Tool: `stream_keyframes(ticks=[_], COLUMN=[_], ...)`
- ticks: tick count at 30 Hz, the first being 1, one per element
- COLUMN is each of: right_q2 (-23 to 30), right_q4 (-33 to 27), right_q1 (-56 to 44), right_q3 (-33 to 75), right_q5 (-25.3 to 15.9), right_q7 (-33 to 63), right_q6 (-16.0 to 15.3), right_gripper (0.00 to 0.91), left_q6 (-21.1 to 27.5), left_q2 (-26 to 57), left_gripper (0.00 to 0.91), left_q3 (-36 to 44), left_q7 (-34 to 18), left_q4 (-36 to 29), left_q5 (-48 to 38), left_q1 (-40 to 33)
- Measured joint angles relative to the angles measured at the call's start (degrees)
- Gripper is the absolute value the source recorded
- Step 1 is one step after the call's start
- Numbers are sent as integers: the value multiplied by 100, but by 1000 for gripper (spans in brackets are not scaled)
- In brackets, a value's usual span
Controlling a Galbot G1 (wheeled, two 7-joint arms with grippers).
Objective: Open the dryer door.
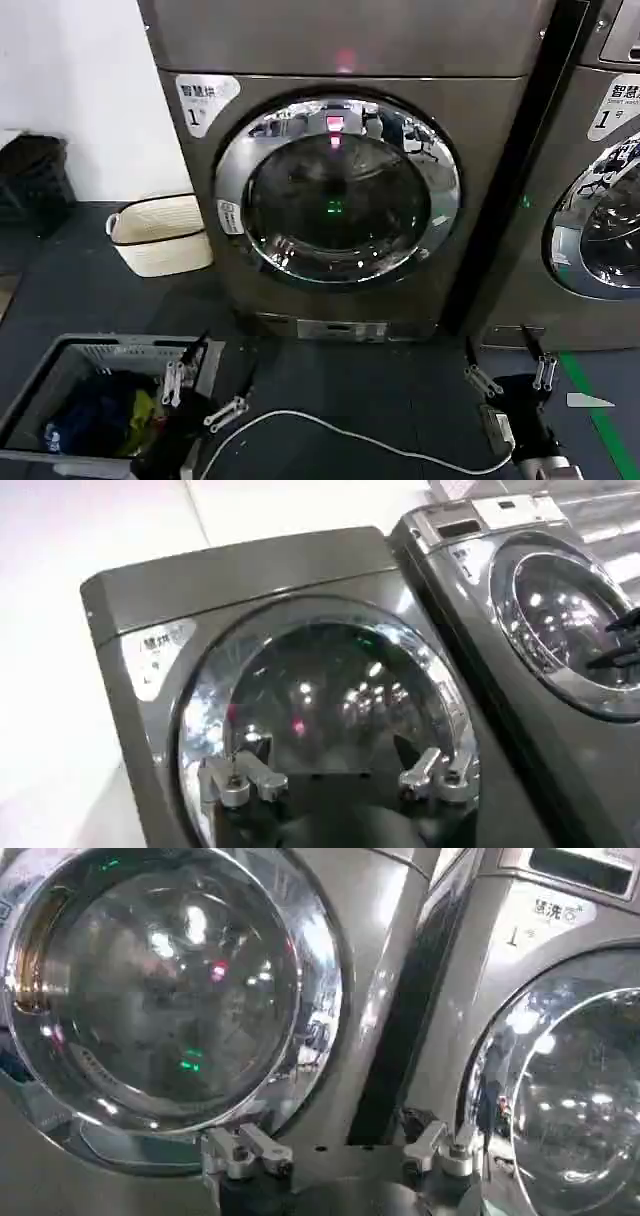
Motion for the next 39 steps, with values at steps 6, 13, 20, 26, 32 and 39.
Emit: stream_keyframes(ticks=[6, 13, 20, 26, 32, 39], right_q2=[-292, -1004, -1624, -1925, -2060, -2025], right_q4=[-148, -803, -1532, -2223, -2816, -3453], right_q1=[326, 1184, 2302, 3119, 3909, 4776], right_q3=[-207, -575, -1169, -1693, -2274, -2936], right_q5=[449, 964, 1317, 1677, 1995, 2106], right_q7=[-135, -357, -624, -1001, -1310, -1433], right_q6=[-44, 62, 344, 592, 871, 1018], right_gripper=[907, 907, 907, 907, 907, 907], left_q6=[-1, -1, -19, -57, -52, -48], left_q2=[-2, 31, 13, 39, 23, -31], left_gripper=[907, 907, 907, 907, 907, 907], left_q3=[19, 29, 88, 88, 67, 69], left_q7=[3, 10, 10, 7, 7, 5], left_q4=[-22, -133, -142, -142, -163, -193], left_q5=[28, 39, 98, 154, 170, 235], left_q1=[16, 100, 113, 140, 172, 183])
